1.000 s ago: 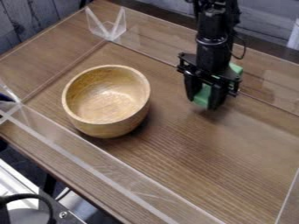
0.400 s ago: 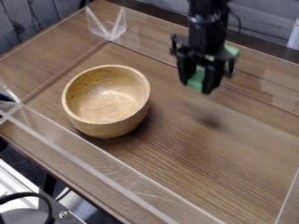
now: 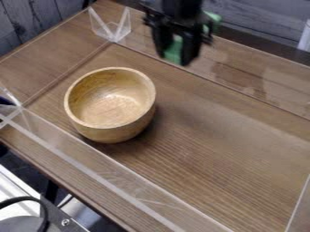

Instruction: Put the green block in the brown bowl

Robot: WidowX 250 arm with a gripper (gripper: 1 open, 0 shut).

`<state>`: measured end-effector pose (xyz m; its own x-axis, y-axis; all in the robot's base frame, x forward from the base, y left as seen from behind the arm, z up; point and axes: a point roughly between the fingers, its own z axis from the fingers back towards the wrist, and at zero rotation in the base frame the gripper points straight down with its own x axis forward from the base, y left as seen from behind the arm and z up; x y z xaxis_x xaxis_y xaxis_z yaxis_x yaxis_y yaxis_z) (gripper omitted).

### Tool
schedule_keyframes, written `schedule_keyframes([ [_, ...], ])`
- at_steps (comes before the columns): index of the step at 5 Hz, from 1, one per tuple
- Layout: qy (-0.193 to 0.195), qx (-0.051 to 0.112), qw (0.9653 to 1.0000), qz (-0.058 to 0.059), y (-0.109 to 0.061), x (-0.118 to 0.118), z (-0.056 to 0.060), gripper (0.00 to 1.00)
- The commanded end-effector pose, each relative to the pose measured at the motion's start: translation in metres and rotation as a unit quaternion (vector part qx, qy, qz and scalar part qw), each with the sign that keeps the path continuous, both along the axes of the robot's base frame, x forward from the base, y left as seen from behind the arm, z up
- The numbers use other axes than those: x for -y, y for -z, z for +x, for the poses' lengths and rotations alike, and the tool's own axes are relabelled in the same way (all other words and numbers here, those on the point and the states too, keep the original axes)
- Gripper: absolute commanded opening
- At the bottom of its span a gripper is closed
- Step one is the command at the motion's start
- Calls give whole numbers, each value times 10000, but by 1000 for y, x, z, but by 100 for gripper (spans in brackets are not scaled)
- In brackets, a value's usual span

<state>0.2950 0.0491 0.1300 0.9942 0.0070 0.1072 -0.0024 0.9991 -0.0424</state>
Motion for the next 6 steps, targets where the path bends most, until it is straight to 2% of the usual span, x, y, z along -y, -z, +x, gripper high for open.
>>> schedule_keyframes([
  [1,-58,217,9997,123,-15,-31,-10,0],
  [4,146,81,9993,340,19,-62,-50,0],
  [6,220,-19,9988,439,39,-73,-61,0],
])
